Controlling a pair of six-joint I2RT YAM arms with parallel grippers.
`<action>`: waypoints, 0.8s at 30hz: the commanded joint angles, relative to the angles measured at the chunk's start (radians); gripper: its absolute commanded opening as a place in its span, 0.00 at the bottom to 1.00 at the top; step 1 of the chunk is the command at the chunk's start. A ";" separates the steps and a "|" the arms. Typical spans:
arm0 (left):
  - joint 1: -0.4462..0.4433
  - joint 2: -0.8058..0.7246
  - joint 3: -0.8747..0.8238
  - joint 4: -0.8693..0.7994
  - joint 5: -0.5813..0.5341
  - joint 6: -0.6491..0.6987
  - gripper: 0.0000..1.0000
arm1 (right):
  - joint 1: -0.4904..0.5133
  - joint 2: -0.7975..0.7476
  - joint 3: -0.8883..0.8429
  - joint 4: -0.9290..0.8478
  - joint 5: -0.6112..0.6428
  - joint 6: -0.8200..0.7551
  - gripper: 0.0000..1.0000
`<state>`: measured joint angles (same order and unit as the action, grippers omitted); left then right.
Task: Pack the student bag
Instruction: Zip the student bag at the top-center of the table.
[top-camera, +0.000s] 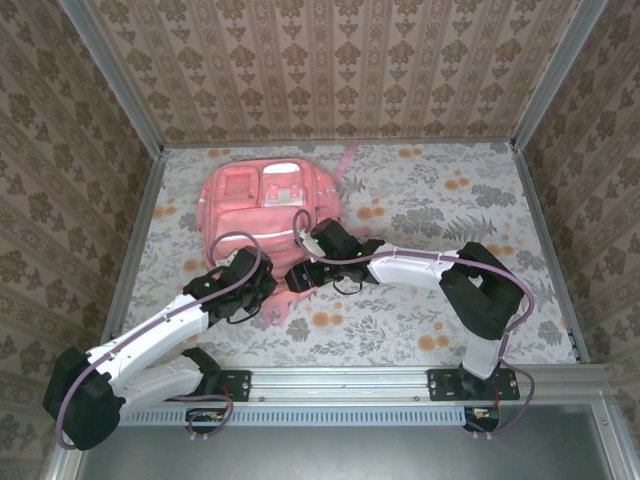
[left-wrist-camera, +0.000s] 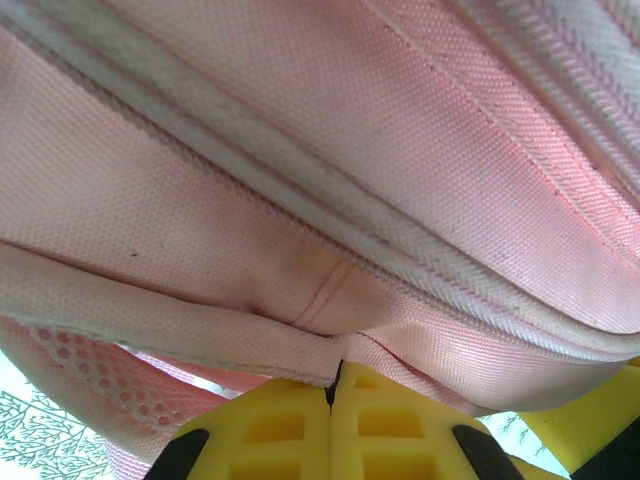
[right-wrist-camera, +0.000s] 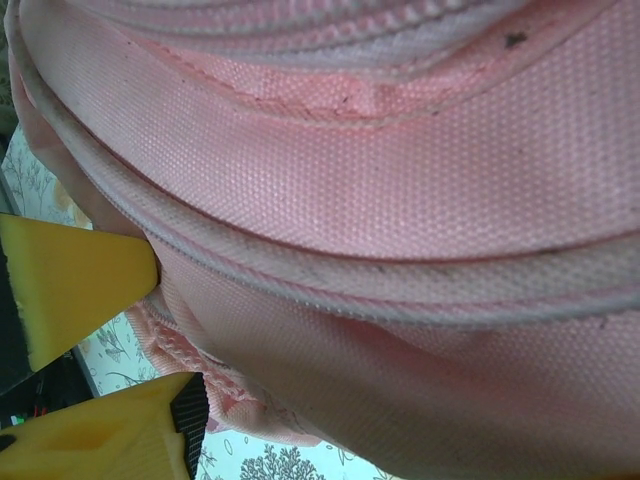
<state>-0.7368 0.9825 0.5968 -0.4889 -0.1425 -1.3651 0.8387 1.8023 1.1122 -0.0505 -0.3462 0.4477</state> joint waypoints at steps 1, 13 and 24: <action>0.002 0.002 0.043 -0.009 0.007 0.032 0.00 | -0.003 0.009 0.050 0.027 0.044 -0.020 0.67; 0.000 -0.033 0.015 -0.005 0.008 0.025 0.00 | -0.042 0.043 0.094 0.014 -0.060 -0.031 0.68; 0.004 -0.012 0.028 0.012 0.017 0.029 0.00 | -0.029 0.076 0.007 0.121 -0.114 0.048 0.74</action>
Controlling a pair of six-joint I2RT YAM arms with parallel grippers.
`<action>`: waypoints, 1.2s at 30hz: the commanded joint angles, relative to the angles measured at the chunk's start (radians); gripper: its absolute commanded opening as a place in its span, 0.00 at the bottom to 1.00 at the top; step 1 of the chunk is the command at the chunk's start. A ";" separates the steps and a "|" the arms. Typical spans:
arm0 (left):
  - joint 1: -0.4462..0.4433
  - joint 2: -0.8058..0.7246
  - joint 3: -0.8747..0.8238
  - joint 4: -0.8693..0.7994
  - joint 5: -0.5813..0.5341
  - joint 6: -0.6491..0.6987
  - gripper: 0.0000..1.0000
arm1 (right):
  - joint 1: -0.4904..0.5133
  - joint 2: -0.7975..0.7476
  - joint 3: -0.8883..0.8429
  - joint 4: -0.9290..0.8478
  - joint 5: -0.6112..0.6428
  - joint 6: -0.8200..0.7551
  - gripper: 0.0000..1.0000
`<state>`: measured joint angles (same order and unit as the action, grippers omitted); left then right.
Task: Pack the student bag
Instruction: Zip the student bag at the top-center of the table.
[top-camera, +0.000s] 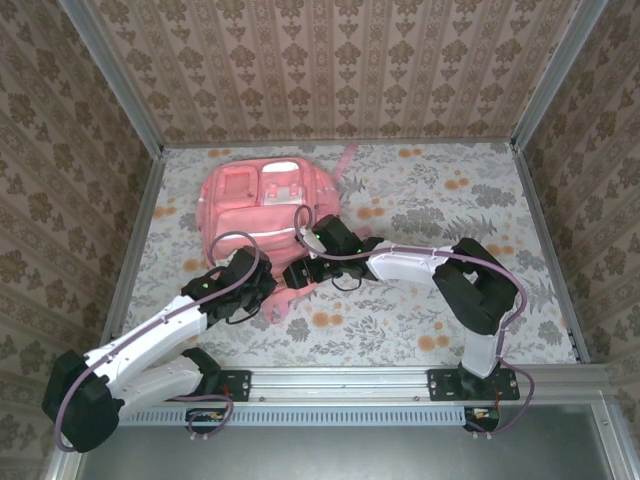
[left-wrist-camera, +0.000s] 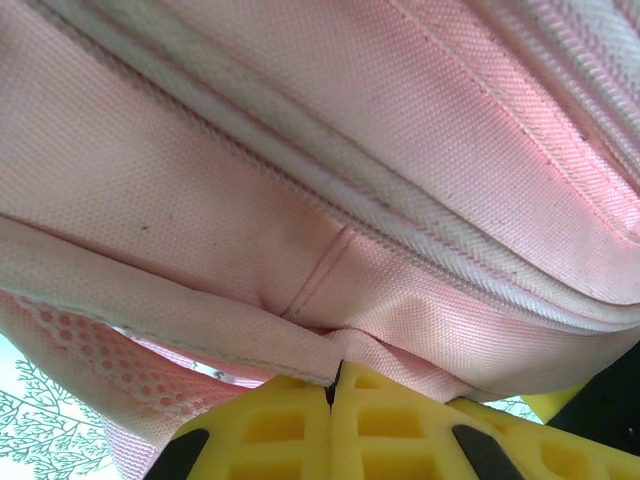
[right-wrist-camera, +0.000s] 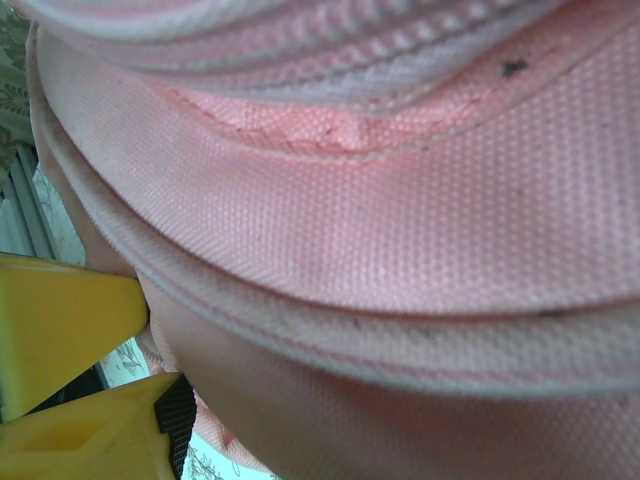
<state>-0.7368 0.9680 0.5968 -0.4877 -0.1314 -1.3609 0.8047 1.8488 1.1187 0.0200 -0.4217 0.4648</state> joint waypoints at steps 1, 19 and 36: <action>0.004 0.004 0.030 0.012 0.006 0.026 0.00 | 0.008 0.033 0.006 0.056 -0.043 0.037 0.74; 0.026 -0.005 0.014 0.011 0.008 0.029 0.00 | 0.068 -0.163 -0.083 0.064 -0.050 0.118 0.60; 0.028 -0.035 0.005 0.003 0.006 0.022 0.00 | 0.130 -0.084 -0.040 -0.073 0.182 0.018 0.55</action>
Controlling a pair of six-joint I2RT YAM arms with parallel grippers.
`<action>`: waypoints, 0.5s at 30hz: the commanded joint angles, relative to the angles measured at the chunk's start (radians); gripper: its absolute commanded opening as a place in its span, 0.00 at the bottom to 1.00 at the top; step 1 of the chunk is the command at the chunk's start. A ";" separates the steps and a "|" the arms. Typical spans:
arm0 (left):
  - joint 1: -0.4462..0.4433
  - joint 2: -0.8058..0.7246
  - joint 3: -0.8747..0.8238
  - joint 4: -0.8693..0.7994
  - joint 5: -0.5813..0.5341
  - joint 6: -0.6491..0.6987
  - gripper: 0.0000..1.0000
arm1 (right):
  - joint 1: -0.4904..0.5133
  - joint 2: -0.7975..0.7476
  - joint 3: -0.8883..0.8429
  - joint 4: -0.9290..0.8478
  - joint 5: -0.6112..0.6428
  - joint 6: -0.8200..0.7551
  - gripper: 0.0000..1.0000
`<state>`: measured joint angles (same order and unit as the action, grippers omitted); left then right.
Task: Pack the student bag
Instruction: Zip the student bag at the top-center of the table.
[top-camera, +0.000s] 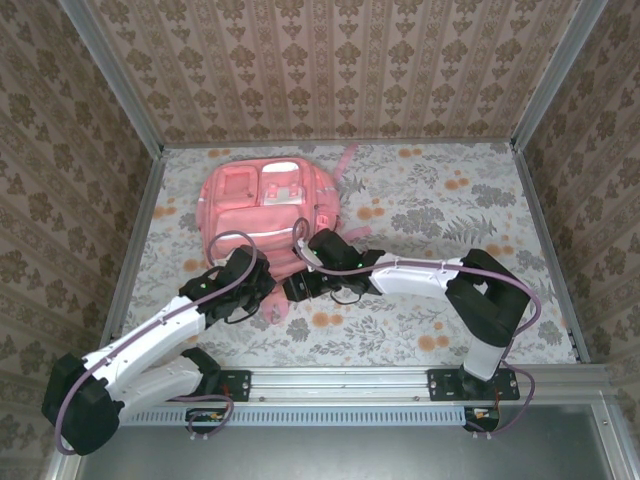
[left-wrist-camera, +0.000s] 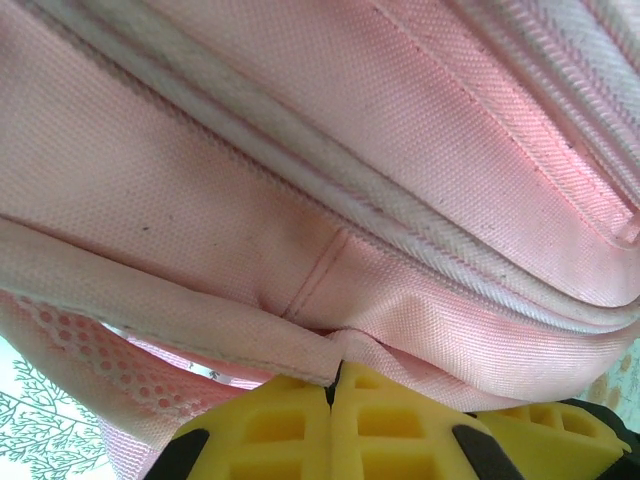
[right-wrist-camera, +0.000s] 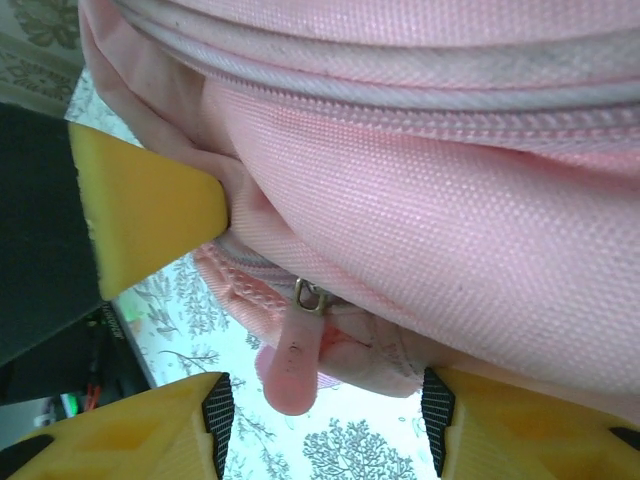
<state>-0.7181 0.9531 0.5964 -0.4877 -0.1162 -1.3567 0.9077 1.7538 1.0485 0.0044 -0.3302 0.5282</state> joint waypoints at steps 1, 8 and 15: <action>0.009 -0.019 0.006 0.004 -0.007 0.018 0.00 | 0.039 0.008 0.033 -0.068 0.126 -0.054 0.53; 0.008 -0.016 0.007 0.005 -0.006 0.012 0.00 | 0.110 -0.071 0.022 -0.133 0.409 -0.079 0.48; 0.009 -0.011 0.011 0.012 0.000 0.011 0.00 | 0.180 -0.114 0.037 -0.165 0.565 -0.130 0.48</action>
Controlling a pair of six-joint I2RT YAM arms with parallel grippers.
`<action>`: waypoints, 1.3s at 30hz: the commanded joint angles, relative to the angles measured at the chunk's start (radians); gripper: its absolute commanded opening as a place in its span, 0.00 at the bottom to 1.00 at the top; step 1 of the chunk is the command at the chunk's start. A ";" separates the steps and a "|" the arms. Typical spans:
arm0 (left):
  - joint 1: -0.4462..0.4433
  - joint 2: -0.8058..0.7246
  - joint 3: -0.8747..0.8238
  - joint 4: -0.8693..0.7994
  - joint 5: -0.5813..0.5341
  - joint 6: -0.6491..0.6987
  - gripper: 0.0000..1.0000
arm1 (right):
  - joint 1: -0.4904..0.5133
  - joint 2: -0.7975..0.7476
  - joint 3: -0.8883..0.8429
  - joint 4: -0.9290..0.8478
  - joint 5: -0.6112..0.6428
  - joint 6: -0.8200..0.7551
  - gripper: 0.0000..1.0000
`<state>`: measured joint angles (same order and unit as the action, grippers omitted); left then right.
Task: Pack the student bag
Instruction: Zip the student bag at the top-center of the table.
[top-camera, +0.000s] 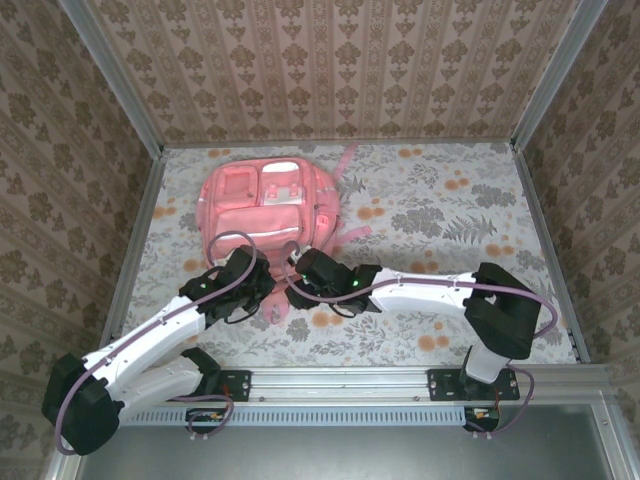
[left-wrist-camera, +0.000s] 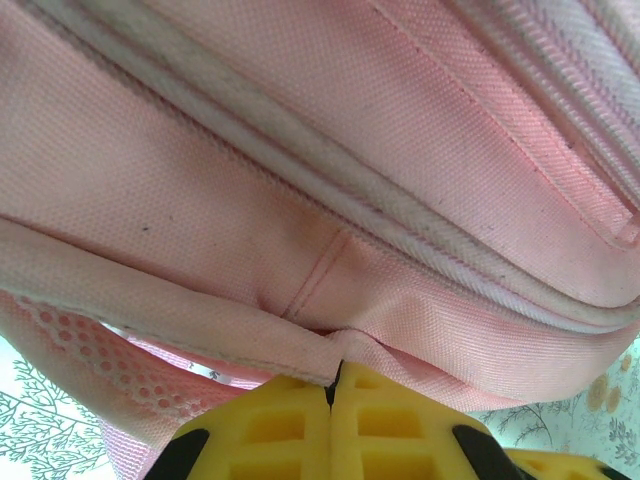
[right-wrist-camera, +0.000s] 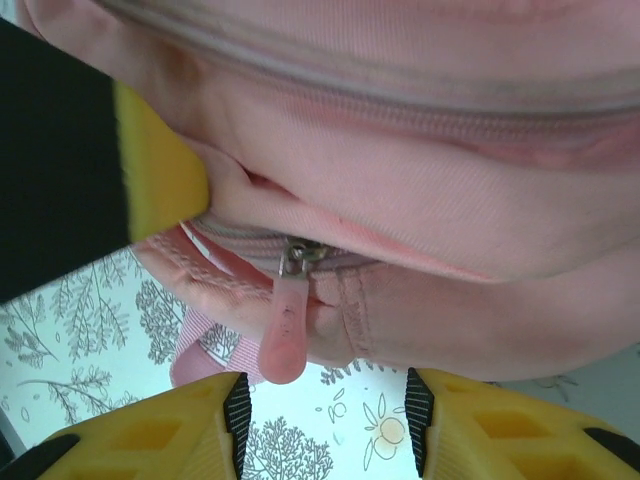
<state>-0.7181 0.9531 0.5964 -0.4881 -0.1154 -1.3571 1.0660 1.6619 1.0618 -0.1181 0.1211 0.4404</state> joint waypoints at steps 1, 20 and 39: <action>0.008 -0.010 0.011 0.014 -0.001 0.012 0.00 | 0.026 -0.012 0.035 -0.048 0.112 -0.048 0.48; 0.008 -0.033 -0.002 0.007 0.001 -0.003 0.00 | 0.046 0.166 0.136 -0.072 0.131 -0.047 0.33; 0.013 -0.093 -0.009 -0.049 -0.039 -0.003 0.00 | -0.040 0.031 0.014 -0.083 0.179 0.000 0.00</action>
<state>-0.7181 0.8974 0.5903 -0.4911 -0.1051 -1.3579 1.0710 1.7264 1.1145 -0.1555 0.2565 0.4107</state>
